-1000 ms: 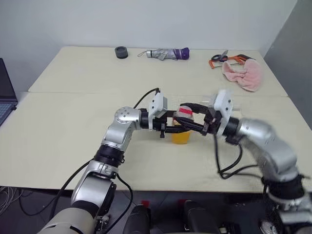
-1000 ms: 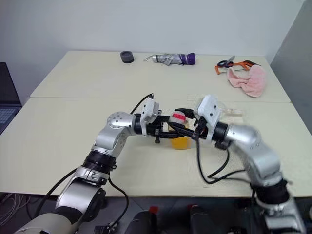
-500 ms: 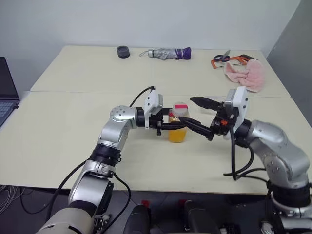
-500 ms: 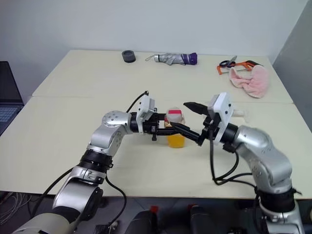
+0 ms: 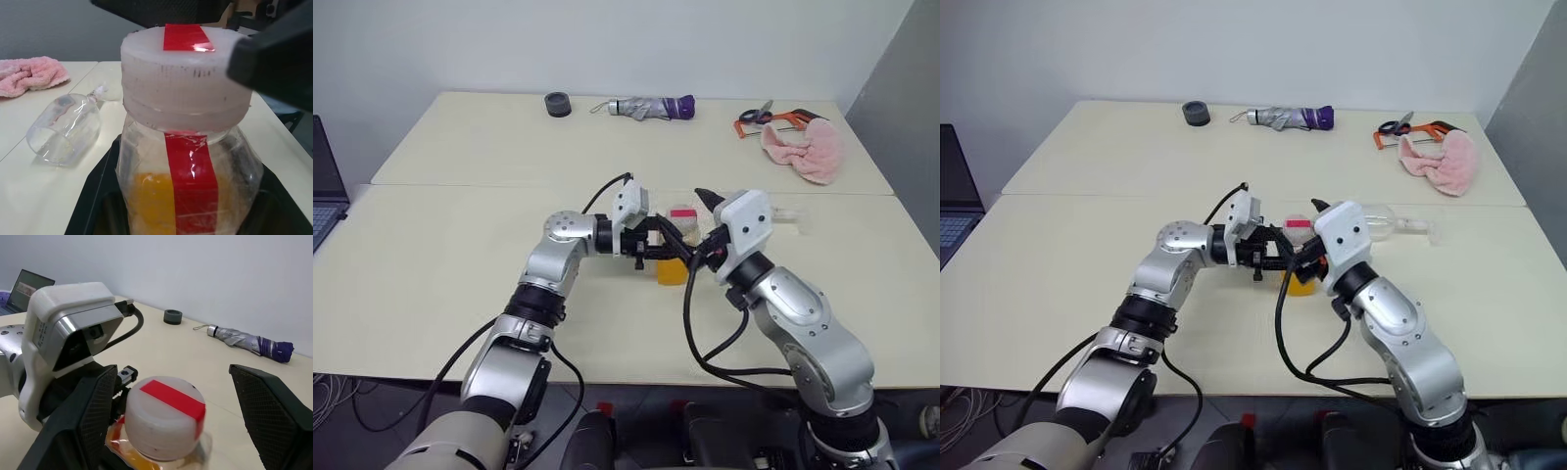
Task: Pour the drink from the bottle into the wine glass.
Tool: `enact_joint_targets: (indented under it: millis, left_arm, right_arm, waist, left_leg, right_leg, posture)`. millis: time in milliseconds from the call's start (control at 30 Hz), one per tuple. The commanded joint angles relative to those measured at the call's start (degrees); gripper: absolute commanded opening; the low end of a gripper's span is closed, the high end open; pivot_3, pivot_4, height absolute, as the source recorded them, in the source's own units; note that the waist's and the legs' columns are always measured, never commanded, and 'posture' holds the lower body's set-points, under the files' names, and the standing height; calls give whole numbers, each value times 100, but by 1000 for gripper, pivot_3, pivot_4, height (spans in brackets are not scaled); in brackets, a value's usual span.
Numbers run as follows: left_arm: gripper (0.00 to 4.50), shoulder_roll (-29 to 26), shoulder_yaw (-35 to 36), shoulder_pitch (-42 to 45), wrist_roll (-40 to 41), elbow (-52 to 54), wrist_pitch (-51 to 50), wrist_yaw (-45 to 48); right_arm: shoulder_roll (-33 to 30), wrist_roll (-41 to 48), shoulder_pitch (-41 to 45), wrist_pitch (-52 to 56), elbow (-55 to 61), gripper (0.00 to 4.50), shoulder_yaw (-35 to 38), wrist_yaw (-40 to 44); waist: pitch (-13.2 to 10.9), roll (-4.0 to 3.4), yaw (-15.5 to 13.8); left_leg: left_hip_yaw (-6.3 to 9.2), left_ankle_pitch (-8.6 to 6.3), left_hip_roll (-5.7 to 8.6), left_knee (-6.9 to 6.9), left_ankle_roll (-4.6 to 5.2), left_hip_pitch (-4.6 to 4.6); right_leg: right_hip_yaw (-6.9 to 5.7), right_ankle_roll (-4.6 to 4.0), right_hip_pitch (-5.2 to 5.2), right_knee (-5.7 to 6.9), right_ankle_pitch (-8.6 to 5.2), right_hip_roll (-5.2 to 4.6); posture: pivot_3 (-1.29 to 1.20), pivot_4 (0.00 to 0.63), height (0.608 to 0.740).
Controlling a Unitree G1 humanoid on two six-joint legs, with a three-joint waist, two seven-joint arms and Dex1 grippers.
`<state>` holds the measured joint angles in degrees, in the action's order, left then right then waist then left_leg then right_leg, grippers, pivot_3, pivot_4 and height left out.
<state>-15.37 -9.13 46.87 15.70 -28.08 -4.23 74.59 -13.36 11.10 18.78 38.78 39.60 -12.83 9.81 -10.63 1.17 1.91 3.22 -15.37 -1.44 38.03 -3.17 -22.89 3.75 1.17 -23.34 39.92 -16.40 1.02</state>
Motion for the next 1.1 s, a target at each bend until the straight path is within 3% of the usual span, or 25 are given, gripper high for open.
enact_joint_targets:
  millis: [33,133,267,300,433,600,733,833,933,1100]
  left_arm:
    - [1869,38,61,181,49,88,167,36]
    - [1869,21,67,170,39,90,187,30]
    - [1869,-8,79,155,37,109,191,25]
    - [1869,-12,81,153,36,114,191,22]
    - [1869,-32,91,159,40,130,177,20]
    - [1869,-54,100,210,50,126,162,114]
    - [1868,-143,59,212,75,223,158,357]
    - [1866,-153,96,227,158,271,73,423]
    - [1851,-167,105,231,143,268,96,452]
    - [1850,-152,85,225,88,241,150,451]
  right_arm:
    - [83,-64,41,24,81,3898,-45,-16]
    - [165,-46,44,88,54,3280,-30,19]
    - [219,53,40,135,28,1897,7,139]
    - [219,87,39,145,25,1873,15,187]
    - [190,536,43,69,-68,1873,92,698]
    - [-506,1499,392,-471,-873,1873,387,2778]
    - [-1475,1644,1664,-824,-2511,1873,497,4733]
    - [-1692,1667,2295,-922,-3386,1873,521,5352]
    - [-1792,1747,2376,-785,-3545,1873,575,5591]
    - [-1737,1946,2042,-654,-3036,3531,951,5080]
  waist:
    - [0,0,0]
    - [0,0,1]
    - [0,0,1]
    - [0,0,1]
    - [0,0,2]
    - [0,0,8]
    - [-5,-4,49]
    - [-5,-4,61]
    - [-6,-5,47]
    - [-6,-5,19]
  left_leg:
    - [0,0,0,0,0,0]
    - [0,0,0,0,0,0]
    - [0,0,0,0,0,0]
    - [1,0,0,0,0,0]
    - [0,0,0,1,0,0]
    - [0,-1,3,1,1,0]
    - [-6,-1,1,5,3,8]
    - [2,-1,-4,-4,4,10]
    - [5,-2,-6,-6,5,1]
    - [2,-2,-4,-4,5,-6]
  right_leg:
    - [0,0,0,0,0,0]
    - [0,0,0,1,0,0]
    - [-1,0,0,1,0,0]
    - [0,0,0,1,0,0]
    - [0,0,0,1,0,0]
    - [-2,0,1,0,0,0]
    - [-1,0,5,1,0,3]
    - [-8,-2,6,0,1,10]
    - [-10,-6,0,0,-1,10]
    - [-8,-6,-3,-3,-1,-15]
  posture:
    - [0,150,740]
    - [0,150,740]
    - [0,150,740]
    - [0,150,740]
    - [0,150,740]
    - [0,150,740]
    - [0,150,740]
    - [0,150,740]
    - [0,150,740]
    - [0,150,740]
